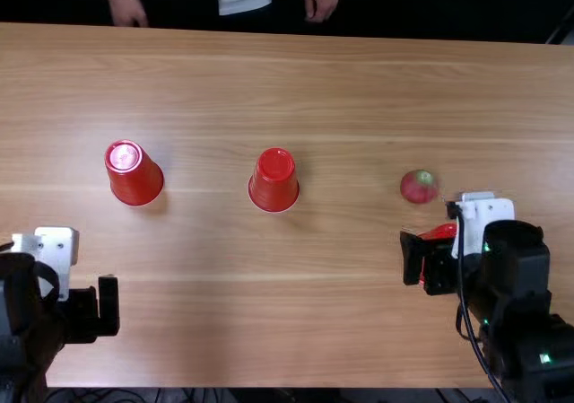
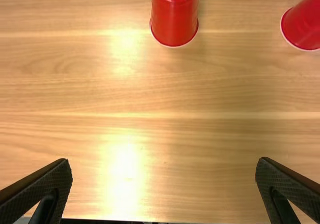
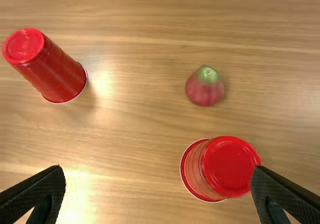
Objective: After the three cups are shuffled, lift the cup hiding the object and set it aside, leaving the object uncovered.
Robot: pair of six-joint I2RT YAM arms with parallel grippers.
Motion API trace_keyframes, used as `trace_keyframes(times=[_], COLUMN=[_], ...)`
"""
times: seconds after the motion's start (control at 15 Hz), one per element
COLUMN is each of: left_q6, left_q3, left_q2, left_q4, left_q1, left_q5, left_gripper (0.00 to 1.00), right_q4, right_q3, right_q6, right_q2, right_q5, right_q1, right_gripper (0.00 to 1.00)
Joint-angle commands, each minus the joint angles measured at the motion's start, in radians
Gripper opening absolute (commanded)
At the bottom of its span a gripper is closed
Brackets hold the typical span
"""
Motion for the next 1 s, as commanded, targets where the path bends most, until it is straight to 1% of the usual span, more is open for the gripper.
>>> trace_keyframes(times=[0.0,0.13,0.2,0.33,0.53,0.73,0.93], left_q6=[-0.003,-0.003,-0.003,-0.003,-0.003,-0.001,-0.003], left_q3=[-0.053,-0.142,-0.194,-0.315,-0.461,-0.616,-0.694], left_q2=[-0.05,-0.136,-0.197,-0.315,-0.444,-0.61,-0.689], left_q4=[0.003,0.059,0.099,0.173,0.233,0.366,0.434], left_q1=[0.0,0.001,0.0,0.001,0.001,0.001,0.02], left_q5=[0.002,0.0,0.0,-0.004,0.0,-0.002,0.0], left_gripper=[1.0,1.0,1.0,1.0,1.0,1.0,1.0], right_q4=[0.0,0.0,0.009,0.013,0.046,0.083,0.087], right_q3=[-0.05,-0.101,-0.13,-0.193,-0.334,-0.452,-0.521], right_q6=[0.025,0.025,0.025,0.025,0.023,0.012,0.012], right_q2=[-0.077,-0.169,-0.216,-0.331,-0.521,-0.721,-0.814], right_q5=[0.018,0.037,0.037,0.037,0.039,0.039,0.039], right_q1=[-0.002,-0.008,-0.021,-0.079,-0.16,-0.177,-0.175], right_gripper=[1.0,1.0,1.0,1.0,1.0,1.0,1.0])
